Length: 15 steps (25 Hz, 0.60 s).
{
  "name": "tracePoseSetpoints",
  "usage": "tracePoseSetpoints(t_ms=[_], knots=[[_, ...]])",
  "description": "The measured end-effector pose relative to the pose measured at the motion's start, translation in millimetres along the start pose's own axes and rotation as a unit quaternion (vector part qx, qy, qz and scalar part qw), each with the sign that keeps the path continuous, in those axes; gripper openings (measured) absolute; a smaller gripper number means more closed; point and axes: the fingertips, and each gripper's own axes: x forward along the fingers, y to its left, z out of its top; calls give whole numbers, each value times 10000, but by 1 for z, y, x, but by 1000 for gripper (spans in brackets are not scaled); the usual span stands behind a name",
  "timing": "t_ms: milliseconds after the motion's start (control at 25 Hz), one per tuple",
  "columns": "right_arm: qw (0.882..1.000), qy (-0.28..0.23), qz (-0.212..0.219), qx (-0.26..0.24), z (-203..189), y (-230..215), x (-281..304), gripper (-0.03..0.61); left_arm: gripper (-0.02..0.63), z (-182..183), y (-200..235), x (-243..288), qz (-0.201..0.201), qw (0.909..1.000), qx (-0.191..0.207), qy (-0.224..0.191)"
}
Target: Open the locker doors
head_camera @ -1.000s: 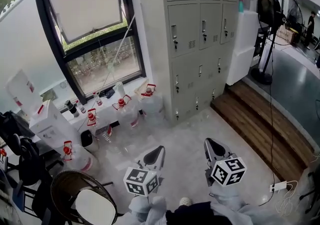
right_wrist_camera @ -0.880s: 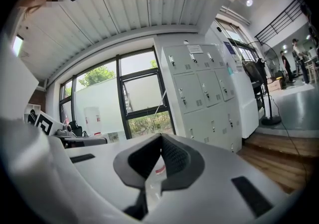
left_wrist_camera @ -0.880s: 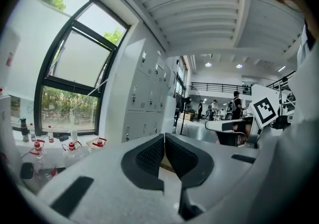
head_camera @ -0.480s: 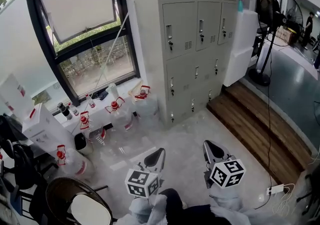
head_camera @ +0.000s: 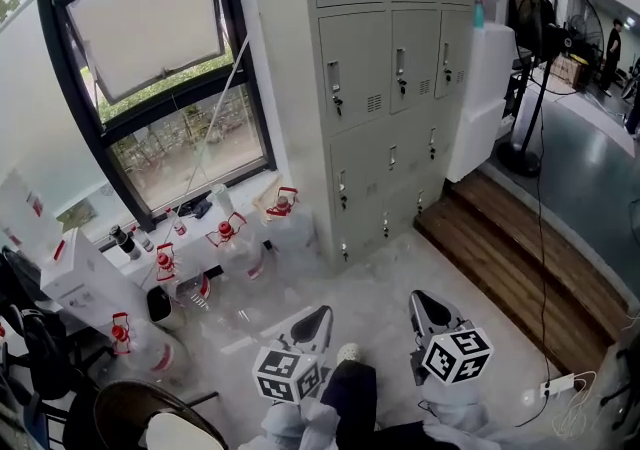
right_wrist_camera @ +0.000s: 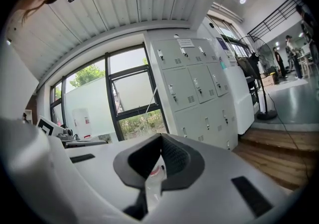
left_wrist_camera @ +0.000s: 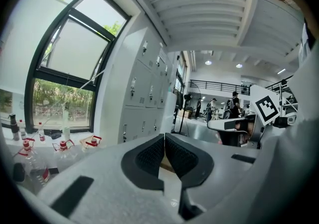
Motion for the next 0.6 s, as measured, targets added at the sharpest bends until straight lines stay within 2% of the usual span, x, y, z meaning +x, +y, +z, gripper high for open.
tracePoseSetpoints(t_ms=[360,600], knots=[[9998,-178,-95,-56,41,-34,90,0,12,47,53,88,-213,9996,77,-156],[9998,-150,-160,-21,61,-51,156,0,12,75,91,140,-329,9992,171,-112]])
